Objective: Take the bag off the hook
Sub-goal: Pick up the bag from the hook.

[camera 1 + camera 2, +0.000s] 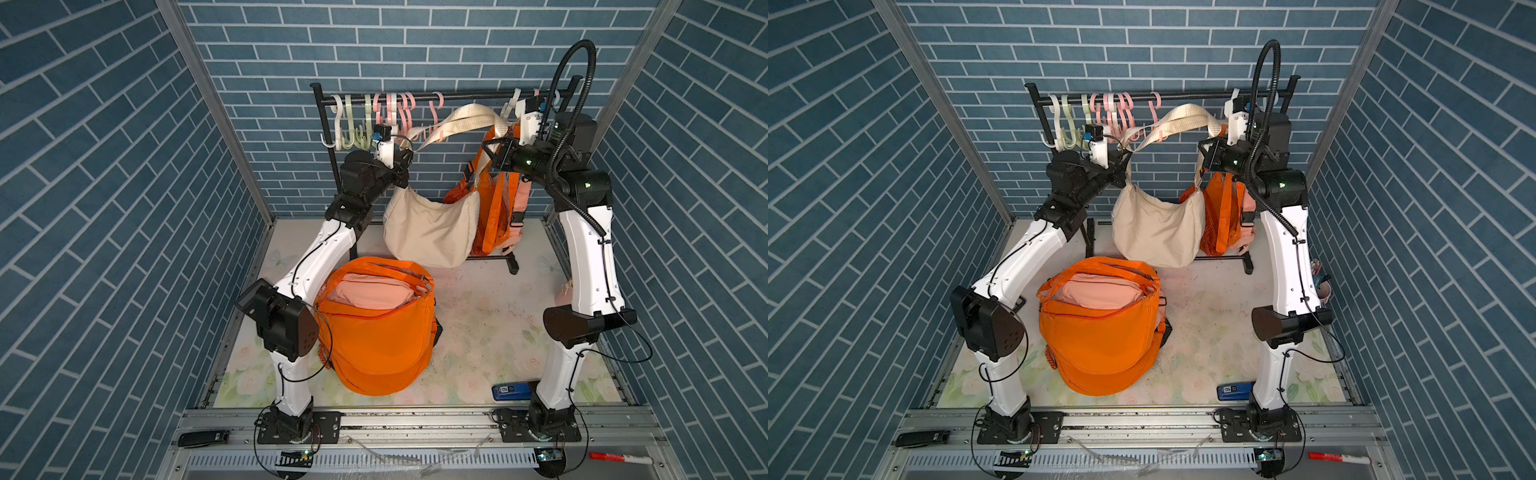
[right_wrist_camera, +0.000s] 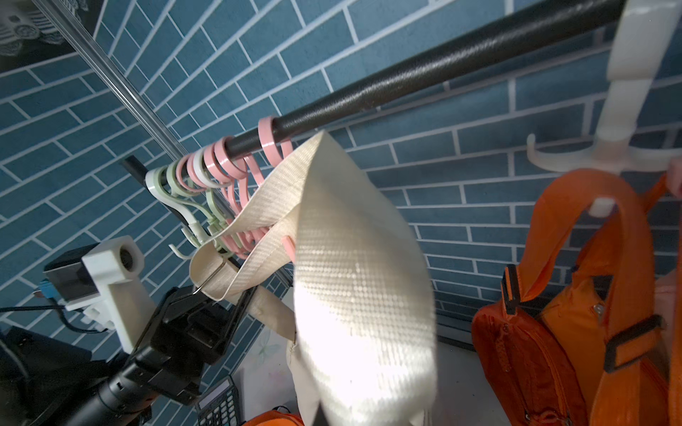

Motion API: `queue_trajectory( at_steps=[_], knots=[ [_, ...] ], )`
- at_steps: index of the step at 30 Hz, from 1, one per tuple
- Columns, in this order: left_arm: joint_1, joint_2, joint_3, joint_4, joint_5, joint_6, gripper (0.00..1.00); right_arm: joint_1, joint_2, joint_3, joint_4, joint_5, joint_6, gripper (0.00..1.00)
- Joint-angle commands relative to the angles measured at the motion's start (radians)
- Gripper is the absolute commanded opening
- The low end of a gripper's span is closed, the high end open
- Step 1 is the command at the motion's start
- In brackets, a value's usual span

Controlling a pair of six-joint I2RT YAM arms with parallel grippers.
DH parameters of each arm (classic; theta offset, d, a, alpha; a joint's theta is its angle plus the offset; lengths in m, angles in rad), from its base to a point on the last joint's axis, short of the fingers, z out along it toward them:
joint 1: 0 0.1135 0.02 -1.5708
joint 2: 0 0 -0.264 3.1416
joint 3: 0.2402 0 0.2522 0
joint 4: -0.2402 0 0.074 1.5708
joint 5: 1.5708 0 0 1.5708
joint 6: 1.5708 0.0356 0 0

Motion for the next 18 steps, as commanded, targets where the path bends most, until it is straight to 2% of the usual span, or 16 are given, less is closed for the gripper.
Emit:
queue_trajectory(
  at_steps=[1,3,5,9,18],
  knots=[
    [0.01,-0.004,0.089,-0.058,-0.039,0.011,0.0,-0.001,-0.034,-0.091,0.213,-0.014,0.071,0.0],
    [0.015,0.011,0.144,-0.093,-0.052,0.005,0.0,-0.001,-0.023,-0.108,0.277,-0.012,0.076,0.0],
    [0.018,0.016,0.188,-0.115,-0.061,0.006,0.0,-0.002,0.013,-0.06,0.281,-0.005,0.076,0.0],
    [0.021,-0.008,0.21,-0.121,-0.069,0.014,0.0,-0.006,0.048,0.008,0.29,-0.004,0.078,0.0],
    [0.026,-0.13,0.168,-0.161,-0.065,0.059,0.0,-0.007,-0.076,-0.062,0.325,-0.027,0.067,0.0]
  ],
)
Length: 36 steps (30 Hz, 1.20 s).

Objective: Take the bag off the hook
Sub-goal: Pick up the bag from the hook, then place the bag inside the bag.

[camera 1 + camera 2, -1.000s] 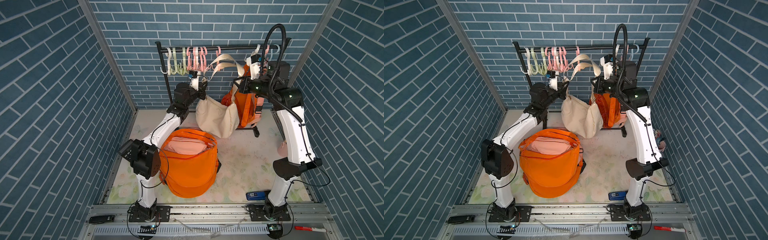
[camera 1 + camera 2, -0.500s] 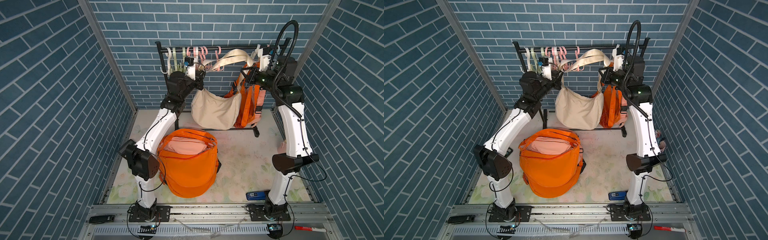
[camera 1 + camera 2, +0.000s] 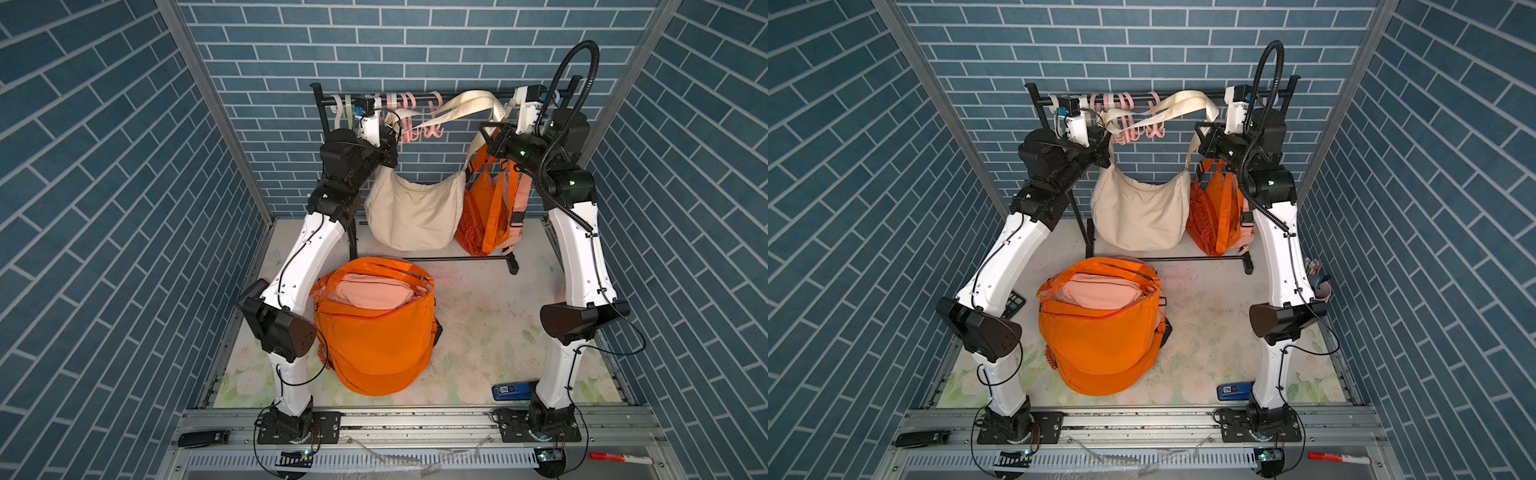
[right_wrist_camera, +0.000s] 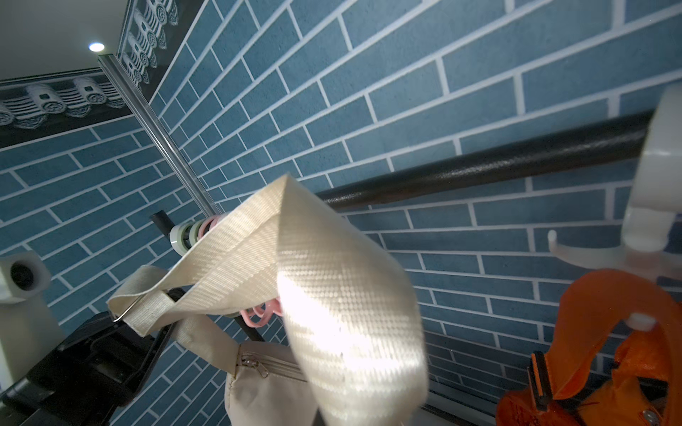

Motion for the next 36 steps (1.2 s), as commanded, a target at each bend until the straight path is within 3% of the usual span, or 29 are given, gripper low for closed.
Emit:
queue_trajectory(
  at_steps=[1,9,14,19,27,36],
  knots=[
    [0.005,-0.117,-0.018,0.007,0.003,0.037,0.0,-0.002,-0.112,-0.027,0.072,-0.027,0.022,0.0],
    [0.005,-0.299,-0.14,-0.008,0.007,0.059,0.0,0.001,-0.24,-0.079,-0.002,-0.029,0.023,0.0],
    [0.001,-0.461,-0.298,0.006,0.021,0.068,0.0,0.025,-0.34,-0.168,-0.021,-0.1,-0.019,0.0],
    [0.002,-0.633,-0.471,0.01,0.003,0.074,0.0,0.095,-0.491,-0.354,-0.005,-0.051,-0.09,0.0],
    [0.001,-0.871,-0.672,-0.093,-0.02,0.074,0.0,0.22,-0.678,-0.579,0.024,0.0,-0.12,0.0],
    [0.001,-1.096,-0.777,-0.332,0.001,0.092,0.0,0.26,-0.86,-0.817,0.14,-0.036,0.0,0.0]
  ],
)
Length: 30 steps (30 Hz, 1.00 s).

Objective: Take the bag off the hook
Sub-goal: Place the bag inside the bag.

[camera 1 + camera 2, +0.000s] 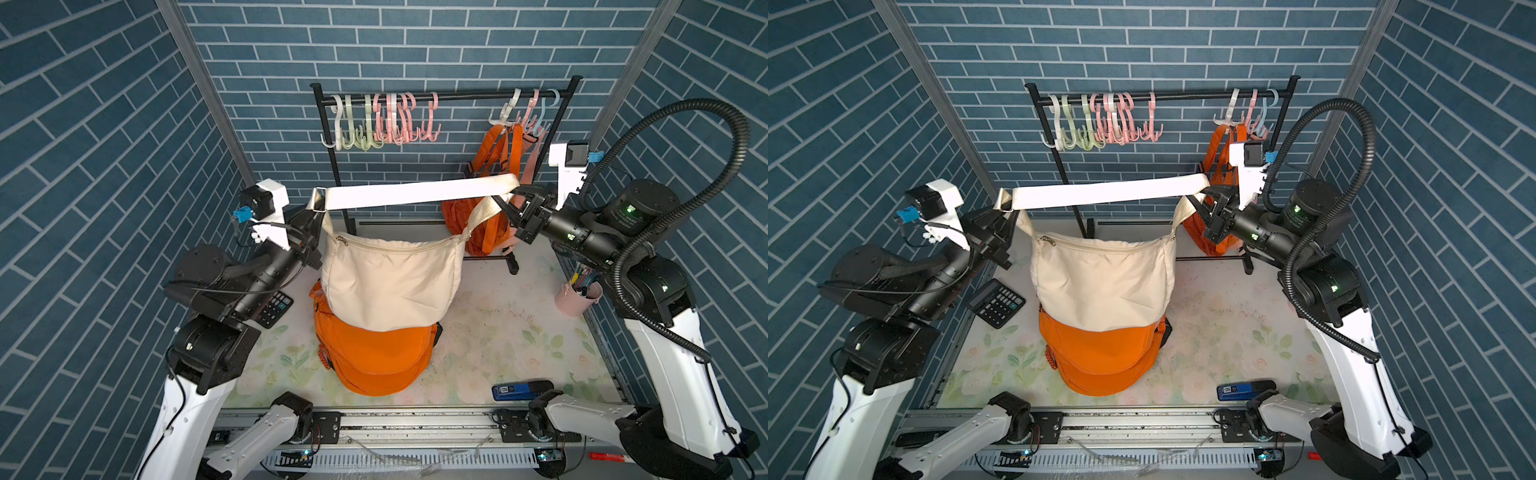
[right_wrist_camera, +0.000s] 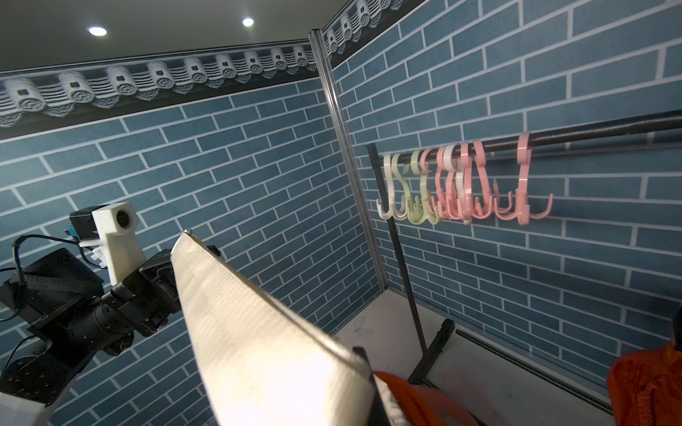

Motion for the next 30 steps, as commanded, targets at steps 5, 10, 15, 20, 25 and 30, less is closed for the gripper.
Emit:
queue_trajectory(
  at_steps=[5,10,15,20,25,30],
  knots=[
    [0.005,-0.172,-0.065,-0.198,-0.045,0.011,0.0,0.013,-0.107,-0.122,0.12,0.003,0.102,0.0],
    [0.004,-0.298,-0.18,-0.251,-0.141,-0.002,0.0,0.017,-0.161,-0.318,0.21,-0.014,0.162,0.0],
    [0.004,-0.329,-0.248,-0.371,-0.3,0.002,0.0,0.02,-0.174,-0.474,0.306,-0.018,0.208,0.0],
    [0.004,-0.311,-0.331,-0.411,-0.44,-0.026,0.0,0.02,-0.07,-0.509,0.338,-0.04,0.221,0.0],
    [0.004,-0.322,-0.45,-0.292,-0.469,-0.075,0.0,0.02,0.059,-0.481,0.331,-0.057,0.171,0.0],
    [0.004,-0.251,-0.504,-0.212,-0.519,-0.107,0.0,0.02,0.148,-0.434,0.279,-0.009,0.061,0.0]
  ],
)
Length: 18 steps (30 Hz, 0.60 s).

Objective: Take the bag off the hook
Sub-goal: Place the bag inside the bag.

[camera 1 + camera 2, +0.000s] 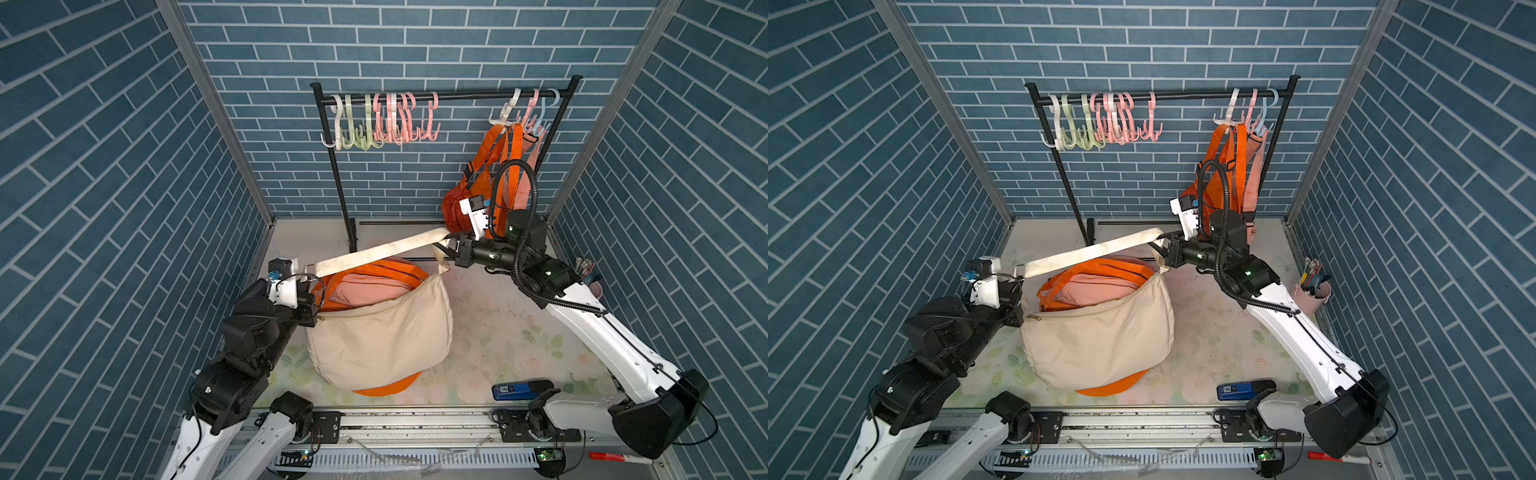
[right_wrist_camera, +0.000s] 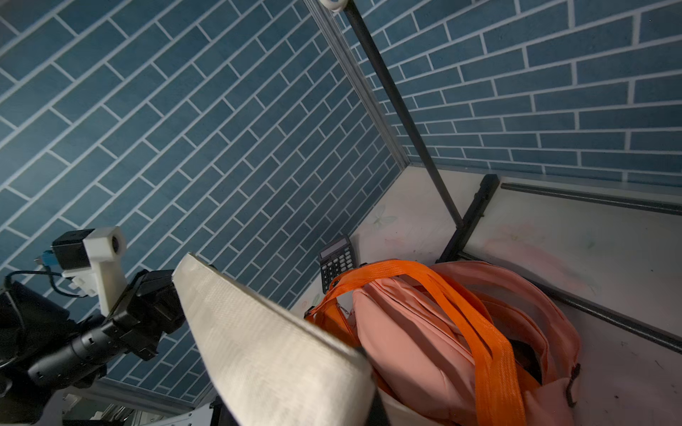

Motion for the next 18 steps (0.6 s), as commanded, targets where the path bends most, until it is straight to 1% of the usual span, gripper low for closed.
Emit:
queue_trajectory(
  at_steps=[1,6,7,11,15,18],
  knots=[
    [0.013,0.031,-0.032,0.093,-0.122,-0.049,0.0,-0.021,0.026,0.06,0.001,0.078,-0.083,0.0],
    [0.022,0.058,-0.081,0.178,-0.168,-0.079,0.0,-0.021,0.113,0.073,0.01,0.101,-0.123,0.0],
    [0.027,0.09,-0.088,0.19,-0.169,-0.085,0.0,-0.021,0.13,0.073,0.017,0.103,-0.127,0.0],
    [0.045,0.137,-0.121,0.224,-0.169,-0.127,0.0,-0.021,0.185,0.066,0.039,0.116,-0.142,0.0],
    [0.091,0.184,-0.149,0.252,-0.1,-0.195,0.0,-0.021,0.232,0.054,0.063,0.123,-0.16,0.0],
    [0.097,0.22,-0.168,0.272,-0.086,-0.209,0.0,-0.021,0.272,0.05,0.083,0.107,-0.16,0.0]
  ],
)
